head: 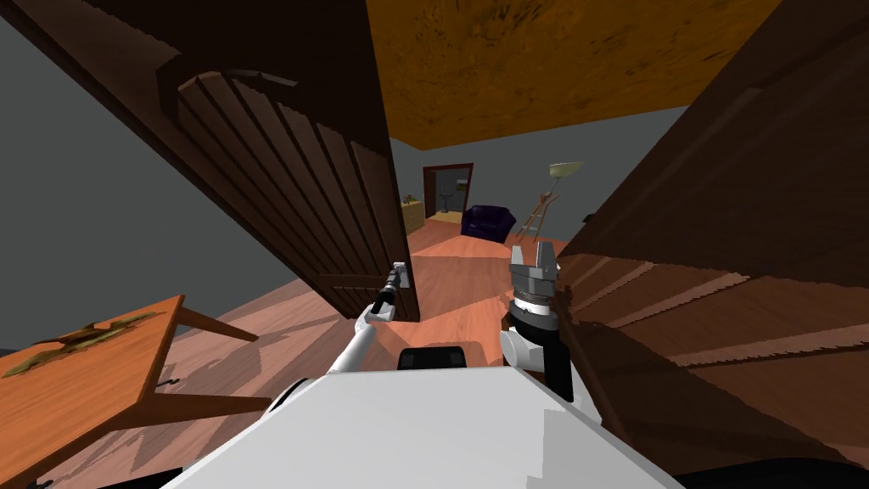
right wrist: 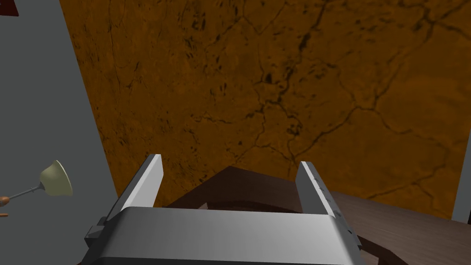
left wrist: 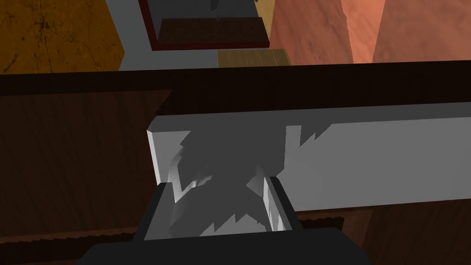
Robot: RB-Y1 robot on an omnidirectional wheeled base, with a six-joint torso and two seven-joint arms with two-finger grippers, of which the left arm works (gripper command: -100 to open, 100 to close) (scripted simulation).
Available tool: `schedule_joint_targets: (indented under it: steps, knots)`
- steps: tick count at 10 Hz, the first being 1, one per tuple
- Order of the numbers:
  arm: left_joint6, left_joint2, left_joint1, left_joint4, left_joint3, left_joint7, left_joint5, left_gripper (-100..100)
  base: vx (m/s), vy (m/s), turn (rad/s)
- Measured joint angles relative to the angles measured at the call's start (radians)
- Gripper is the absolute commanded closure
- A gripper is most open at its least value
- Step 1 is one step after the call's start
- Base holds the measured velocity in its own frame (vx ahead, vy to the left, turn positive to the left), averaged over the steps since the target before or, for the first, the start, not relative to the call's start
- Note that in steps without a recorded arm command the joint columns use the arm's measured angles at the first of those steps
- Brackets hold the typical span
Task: Push the door open
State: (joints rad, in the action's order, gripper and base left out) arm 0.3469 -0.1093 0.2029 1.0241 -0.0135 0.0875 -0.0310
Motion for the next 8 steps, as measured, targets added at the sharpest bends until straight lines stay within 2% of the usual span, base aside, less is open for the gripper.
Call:
schedule_joint_targets:
  steps: [1,3,7,8]
  knots:
    - [-0.003,0.000,0.000,-0.002,0.013,-0.004,-0.001,100,0.160,-0.138,0.050]
    - [-0.005,-0.005,0.010,-0.003,0.027,-0.005,-0.004,100,0.099,-0.044,0.031]
    - [-0.014,0.001,0.002,-0.002,0.056,-0.016,-0.008,100,0.181,-0.073,0.049]
    - [-0.010,-0.002,0.004,-0.009,0.065,-0.016,-0.010,100,0.206,-0.063,0.049]
